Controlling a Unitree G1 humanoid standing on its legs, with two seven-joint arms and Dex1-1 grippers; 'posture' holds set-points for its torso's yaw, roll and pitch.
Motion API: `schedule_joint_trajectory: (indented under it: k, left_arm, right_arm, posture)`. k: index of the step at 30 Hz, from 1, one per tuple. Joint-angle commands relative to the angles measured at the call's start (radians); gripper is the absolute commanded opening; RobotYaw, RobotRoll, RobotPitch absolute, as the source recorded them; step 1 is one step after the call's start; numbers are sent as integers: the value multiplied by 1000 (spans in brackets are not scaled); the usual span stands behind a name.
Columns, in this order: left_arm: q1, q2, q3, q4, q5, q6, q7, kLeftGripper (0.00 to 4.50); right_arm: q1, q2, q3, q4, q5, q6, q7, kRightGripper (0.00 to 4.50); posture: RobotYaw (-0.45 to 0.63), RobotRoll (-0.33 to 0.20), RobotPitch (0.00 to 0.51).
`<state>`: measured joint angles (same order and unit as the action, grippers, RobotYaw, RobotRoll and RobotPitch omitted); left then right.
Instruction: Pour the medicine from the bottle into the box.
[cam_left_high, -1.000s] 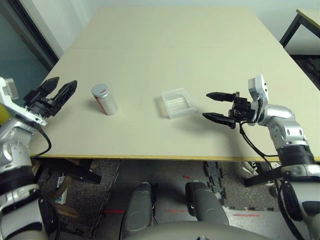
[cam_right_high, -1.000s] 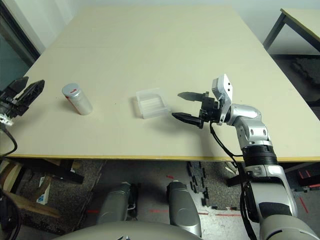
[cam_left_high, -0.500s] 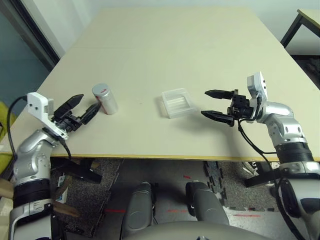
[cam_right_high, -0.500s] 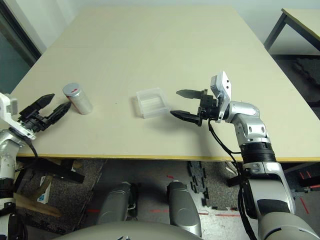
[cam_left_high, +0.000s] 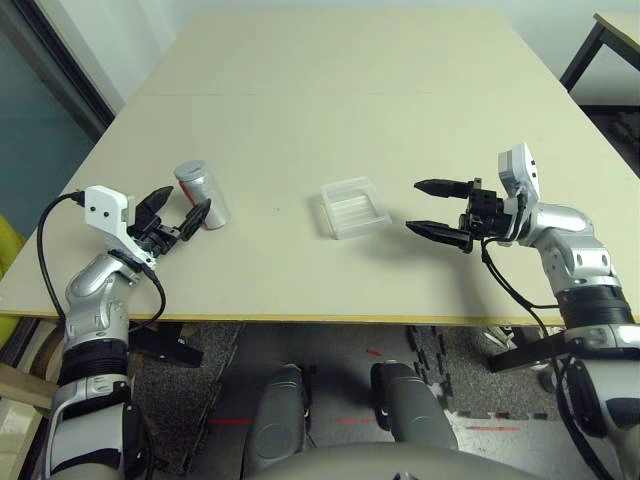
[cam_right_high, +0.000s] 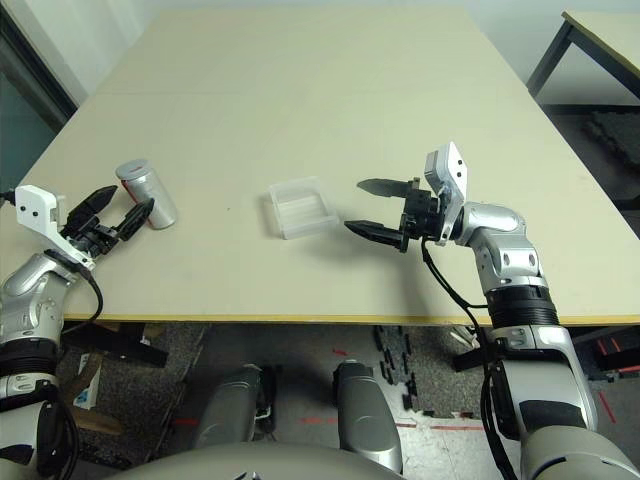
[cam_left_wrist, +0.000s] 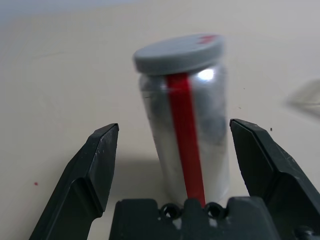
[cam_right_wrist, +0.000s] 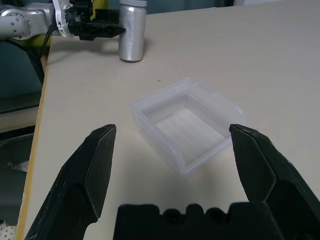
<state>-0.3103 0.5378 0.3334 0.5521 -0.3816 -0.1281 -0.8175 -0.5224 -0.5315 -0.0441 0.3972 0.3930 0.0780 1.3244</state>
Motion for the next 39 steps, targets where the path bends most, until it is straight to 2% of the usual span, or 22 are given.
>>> schedule_joint_trajectory:
  k: [1,21,31,38,39]
  left_arm:
    - [-16,-7,-14,30,10,-13,-11,4455]
    - [-150,-58,-63,204,48,-68,-22,4455]
    - [-242,-67,-77,327,78,-125,2,4455]
    - [-259,-64,-76,369,90,-143,18,4455]
    - [-259,-63,-75,369,89,-141,19,4095]
  right_arm:
    - [15,-7,-2,-20,3,2,-3,4500]
    - [41,-14,-7,-64,13,22,-23,4500]
    - [64,-20,-13,-91,19,30,-36,4500]
    - [72,-20,-14,-93,20,27,-39,4500]
    - [72,-19,-14,-91,20,26,-39,4500]
  posture:
    - [-145,0,106]
    - [-176,0,104]
    - [-196,0,100]
    - [-195,0,104]
    - [-194,0,105]
